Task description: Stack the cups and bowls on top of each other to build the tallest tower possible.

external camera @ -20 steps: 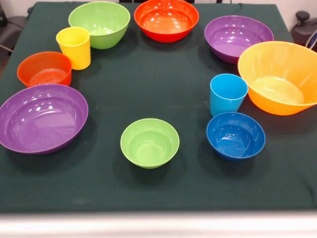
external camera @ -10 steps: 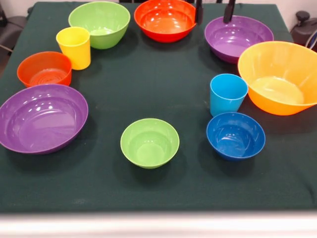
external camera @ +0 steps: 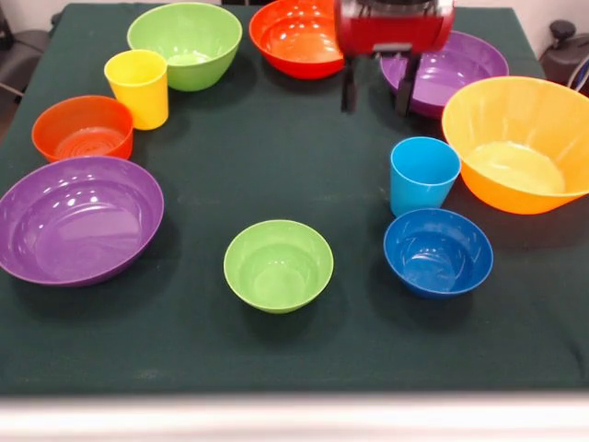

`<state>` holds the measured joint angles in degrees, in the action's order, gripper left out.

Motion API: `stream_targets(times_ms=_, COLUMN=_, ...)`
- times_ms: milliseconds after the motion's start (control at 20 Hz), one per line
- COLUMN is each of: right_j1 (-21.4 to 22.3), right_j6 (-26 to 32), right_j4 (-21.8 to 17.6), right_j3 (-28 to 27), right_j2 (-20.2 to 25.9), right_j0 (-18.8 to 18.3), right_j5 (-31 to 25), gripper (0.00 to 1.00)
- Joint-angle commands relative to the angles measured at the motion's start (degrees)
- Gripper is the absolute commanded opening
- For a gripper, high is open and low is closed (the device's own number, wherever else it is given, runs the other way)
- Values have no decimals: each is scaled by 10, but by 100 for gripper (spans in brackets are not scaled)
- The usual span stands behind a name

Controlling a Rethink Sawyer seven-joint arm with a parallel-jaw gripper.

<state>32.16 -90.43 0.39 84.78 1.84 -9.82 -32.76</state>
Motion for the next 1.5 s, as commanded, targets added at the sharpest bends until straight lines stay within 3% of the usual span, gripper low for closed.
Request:
stream_targets(times_ms=50, right_j1=-108, right_j6=59, right_j4=-44, right_j3=-141, right_j2=69, right_j0=-20, right_j5=-50, gripper=100)
stream_targets(times_ms=300, right_j1=-160, right_j6=70, right_j4=-46, right_j3=-217, right_j2=72, right_j0=-25, right_j5=-69, gripper=100)
stream_targets(times_ms=900, right_j1=-195, right_j6=91, right_j4=-52, right_j3=-303, right_j2=89, right_j0=-41, right_j5=-115, gripper=100)
stream_targets(times_ms=1500, right_j1=-178, right_j6=80, right_j4=-61, right_j3=-291, right_j2=83, right_j0=-36, right_j5=-131, gripper=100)
